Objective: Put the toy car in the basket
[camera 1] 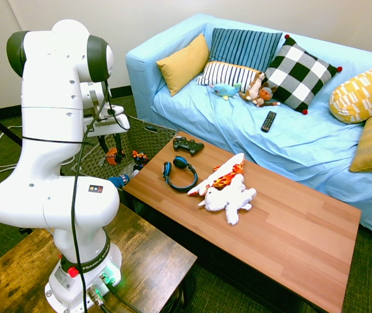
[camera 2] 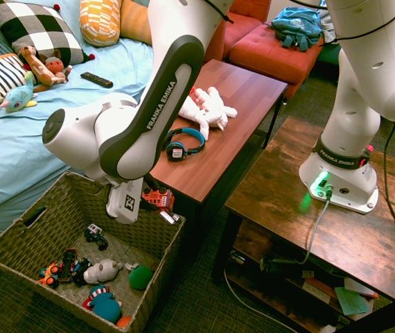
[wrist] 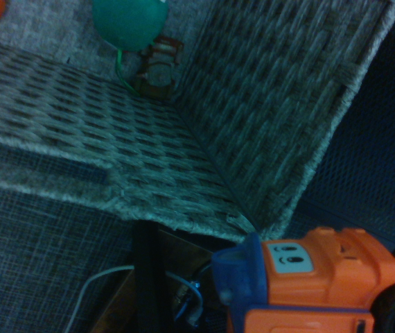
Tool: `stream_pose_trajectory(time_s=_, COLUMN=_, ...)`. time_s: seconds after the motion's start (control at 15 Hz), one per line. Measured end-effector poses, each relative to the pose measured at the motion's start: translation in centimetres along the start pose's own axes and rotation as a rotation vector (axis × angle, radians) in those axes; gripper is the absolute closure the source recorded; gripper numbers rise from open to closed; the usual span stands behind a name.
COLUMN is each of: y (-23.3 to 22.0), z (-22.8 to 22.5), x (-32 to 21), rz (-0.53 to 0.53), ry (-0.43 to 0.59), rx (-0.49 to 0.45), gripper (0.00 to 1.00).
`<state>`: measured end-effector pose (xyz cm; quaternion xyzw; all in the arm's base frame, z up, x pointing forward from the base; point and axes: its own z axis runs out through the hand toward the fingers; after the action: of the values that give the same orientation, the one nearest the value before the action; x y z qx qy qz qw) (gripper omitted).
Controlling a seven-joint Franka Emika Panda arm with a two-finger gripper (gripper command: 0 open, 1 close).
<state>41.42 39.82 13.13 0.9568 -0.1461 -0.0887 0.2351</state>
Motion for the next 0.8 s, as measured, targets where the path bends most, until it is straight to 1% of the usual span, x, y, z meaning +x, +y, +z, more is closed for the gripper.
stream_pose_trajectory(time_s=0.53, y=1.5, z=-1.1, x=1.1, rz=0.002, ry=0.014, rx=0.002, gripper=0.00)
stream_pose_trajectory(time_s=0.67, y=4.1, z=-3.1, x=2.5, rz=0.028, ry=0.025, rx=0.026, gripper=0.00)
stream_pose_trajectory(time_s=0.8, y=9.3, z=-6.3, x=5.7, rz=0.065, ry=0.037, rx=0.078, gripper=0.00)
